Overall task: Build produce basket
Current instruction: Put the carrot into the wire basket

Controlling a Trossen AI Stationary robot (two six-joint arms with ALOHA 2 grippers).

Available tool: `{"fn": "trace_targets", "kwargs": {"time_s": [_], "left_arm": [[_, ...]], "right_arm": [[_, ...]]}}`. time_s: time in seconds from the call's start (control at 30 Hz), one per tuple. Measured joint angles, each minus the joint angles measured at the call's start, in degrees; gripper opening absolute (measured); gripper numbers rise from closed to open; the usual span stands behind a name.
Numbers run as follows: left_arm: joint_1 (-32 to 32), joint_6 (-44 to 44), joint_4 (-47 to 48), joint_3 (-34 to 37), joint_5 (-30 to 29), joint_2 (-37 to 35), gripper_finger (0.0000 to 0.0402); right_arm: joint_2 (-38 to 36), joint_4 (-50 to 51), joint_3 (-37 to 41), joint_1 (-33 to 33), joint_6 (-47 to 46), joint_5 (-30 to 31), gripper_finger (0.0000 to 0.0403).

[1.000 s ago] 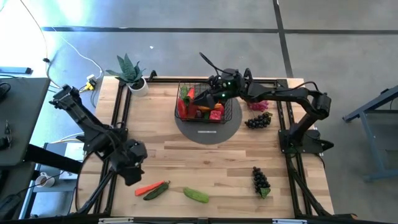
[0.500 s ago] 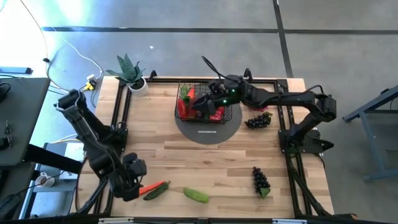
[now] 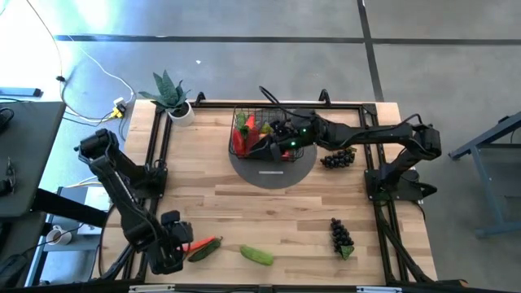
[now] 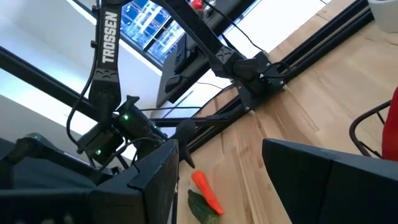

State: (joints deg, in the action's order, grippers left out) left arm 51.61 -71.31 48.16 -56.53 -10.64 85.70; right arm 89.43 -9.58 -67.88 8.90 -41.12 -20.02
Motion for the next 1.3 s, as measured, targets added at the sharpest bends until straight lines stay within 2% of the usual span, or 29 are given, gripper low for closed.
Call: {"fn": "trace_targets", "kwargs": {"time_s": [0.47,1.07,1.17,1.3], "left_arm": [[0.3,0.0,-3.1,0.0,5.6,7.1,0.0223],[0.2,-0.1,-3.1,0.0,7.4,15.4,0.0222],[0.2,0.1,-3.2,-0.3,7.6,16.2,0.021],[0.2,1.3,-3.5,-0.2,7.6,16.4,0.0174]], "right_arm": [[0.0,0.5,0.0,-1.6,-0.4,0.2,0.0216],[0.0,0.8,0.0,-1.9,-0.4,0.1,0.0216],[0.0,0.8,0.0,-1.9,-0.4,0.1,0.0216],[0.1,0.8,0.0,-1.9,-0.5,0.0,0.0216]]}}
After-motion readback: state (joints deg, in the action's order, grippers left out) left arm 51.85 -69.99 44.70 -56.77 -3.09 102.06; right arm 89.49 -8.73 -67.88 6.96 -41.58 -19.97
